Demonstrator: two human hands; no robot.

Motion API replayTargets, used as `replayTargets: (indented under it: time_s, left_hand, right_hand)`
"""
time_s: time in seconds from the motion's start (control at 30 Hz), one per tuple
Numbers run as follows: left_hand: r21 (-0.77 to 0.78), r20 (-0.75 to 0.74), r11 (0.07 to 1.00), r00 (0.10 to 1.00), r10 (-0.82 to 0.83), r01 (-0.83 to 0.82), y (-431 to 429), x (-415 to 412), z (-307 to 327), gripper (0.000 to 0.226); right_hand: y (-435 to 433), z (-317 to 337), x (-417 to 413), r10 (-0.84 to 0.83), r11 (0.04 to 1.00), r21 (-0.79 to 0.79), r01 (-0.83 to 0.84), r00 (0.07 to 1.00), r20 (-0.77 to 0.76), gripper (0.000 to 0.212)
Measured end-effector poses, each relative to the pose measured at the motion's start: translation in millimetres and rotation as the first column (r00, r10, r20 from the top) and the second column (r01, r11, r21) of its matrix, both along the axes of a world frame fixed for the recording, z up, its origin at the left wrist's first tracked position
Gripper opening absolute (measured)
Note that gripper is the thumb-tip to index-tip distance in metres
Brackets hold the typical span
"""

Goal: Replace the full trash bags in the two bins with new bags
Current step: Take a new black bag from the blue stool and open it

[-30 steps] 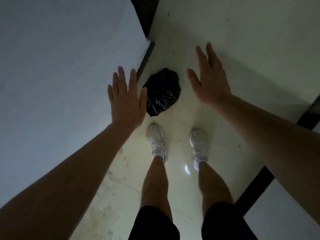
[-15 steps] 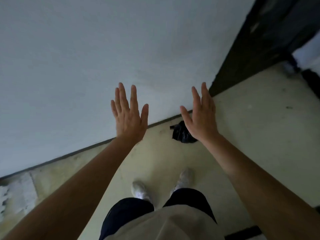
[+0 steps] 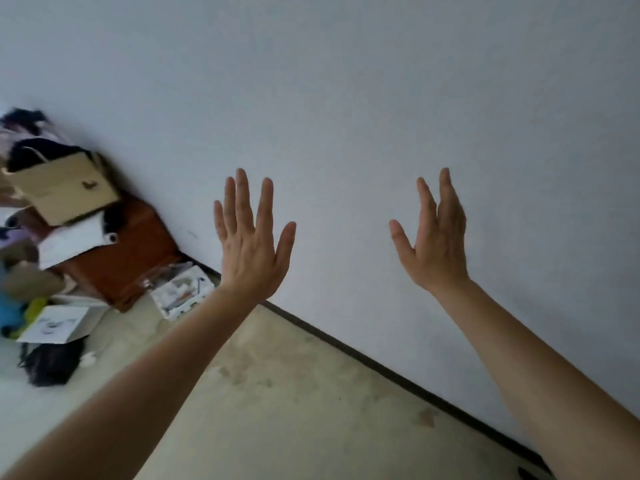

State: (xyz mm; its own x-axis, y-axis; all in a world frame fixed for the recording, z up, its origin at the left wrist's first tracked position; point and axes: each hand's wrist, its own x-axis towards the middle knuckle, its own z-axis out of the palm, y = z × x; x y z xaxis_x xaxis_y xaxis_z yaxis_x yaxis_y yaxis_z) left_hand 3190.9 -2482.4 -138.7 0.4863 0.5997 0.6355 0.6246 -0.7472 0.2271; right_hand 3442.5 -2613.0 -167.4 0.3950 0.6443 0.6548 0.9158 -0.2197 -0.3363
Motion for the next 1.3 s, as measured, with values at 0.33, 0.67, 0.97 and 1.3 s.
replayTargets:
  time_s: [0.33, 0.67, 0.97, 1.3]
  left_hand:
    - [0.105, 0.027, 0.832, 0.837, 0.546, -0.545, 189, -310, 63, 0.066]
    - [0.038, -0.304, 0.528, 0.494, 0.815, -0.848, 335, -488, 8, 0.068]
    - [0.058, -0.171, 0.182, 0.170, 0.970, -0.981, 373, -707, 28, 0.067]
    - [-0.101, -0.169, 0.082, 0.099, 0.981, -0.992, 490, -950, 4, 0.069]
  right_hand:
    - [319, 58, -308, 0.574, 0.813, 0.044, -0.580, 0.813, 0.100, 0.072]
    - [577, -7, -491, 0.767, 0.613, -0.205, -0.763, 0.637, -0.078, 0.072]
    - [722, 22, -760, 0.947, 0.271, -0.186, -0.944, 0.296, -0.122, 0.070]
    - [854, 13, -1023, 0.985, 0.164, -0.294, -0.942, 0.174, -0.010, 0.070]
